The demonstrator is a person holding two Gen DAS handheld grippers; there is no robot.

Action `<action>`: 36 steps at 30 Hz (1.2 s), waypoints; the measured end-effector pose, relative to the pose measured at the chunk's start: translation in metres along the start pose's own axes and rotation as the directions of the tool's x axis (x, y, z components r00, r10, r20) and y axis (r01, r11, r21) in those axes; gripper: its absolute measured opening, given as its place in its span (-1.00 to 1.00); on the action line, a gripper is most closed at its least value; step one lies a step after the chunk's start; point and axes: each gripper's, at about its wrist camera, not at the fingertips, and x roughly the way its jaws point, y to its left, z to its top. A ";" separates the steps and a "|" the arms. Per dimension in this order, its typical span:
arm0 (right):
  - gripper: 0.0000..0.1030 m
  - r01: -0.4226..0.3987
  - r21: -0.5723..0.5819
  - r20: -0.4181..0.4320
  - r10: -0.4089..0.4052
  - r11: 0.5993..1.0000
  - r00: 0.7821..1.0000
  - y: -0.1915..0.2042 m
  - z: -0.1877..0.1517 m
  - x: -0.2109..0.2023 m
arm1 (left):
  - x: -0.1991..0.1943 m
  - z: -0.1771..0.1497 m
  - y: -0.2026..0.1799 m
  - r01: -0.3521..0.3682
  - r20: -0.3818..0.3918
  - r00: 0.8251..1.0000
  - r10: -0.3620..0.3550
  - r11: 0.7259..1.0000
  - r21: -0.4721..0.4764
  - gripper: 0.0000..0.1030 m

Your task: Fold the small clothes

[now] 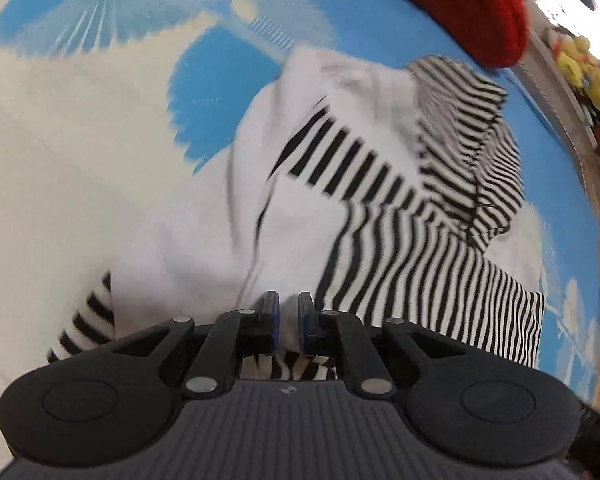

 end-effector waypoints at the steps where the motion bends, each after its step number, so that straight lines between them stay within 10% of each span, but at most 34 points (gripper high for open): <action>1: 0.05 -0.011 -0.021 0.006 0.012 1.000 1.000 0.003 0.000 0.000 | -0.005 -0.001 -0.005 -0.001 0.031 1.000 0.000 0.999 0.032 -0.72; 8: 0.07 0.004 0.007 -0.089 -0.003 1.000 0.996 -0.004 -0.001 0.016 | 0.012 -0.006 -0.009 -0.040 -0.042 0.998 0.042 0.999 0.033 -0.52; 14: 0.07 0.004 -0.127 0.043 0.001 0.992 0.999 0.014 0.006 -0.017 | -0.017 -0.007 -0.042 -0.079 0.080 0.995 0.065 0.977 0.197 -0.06; 21: 0.08 0.038 -0.228 0.086 -0.019 0.973 0.996 0.016 0.007 -0.027 | -0.029 -0.017 -0.067 -0.107 0.171 0.983 0.063 0.959 0.263 0.01; 26: 0.08 0.042 -0.253 0.107 -0.016 0.967 0.994 0.015 0.005 -0.035 | -0.040 -0.024 -0.084 -0.121 0.261 0.964 0.038 0.944 0.307 0.51; 36: 0.08 0.051 -0.279 0.124 -0.017 0.959 0.992 0.006 0.006 -0.044 | -0.044 -0.033 -0.110 -0.168 0.354 0.935 0.030 0.915 0.366 0.56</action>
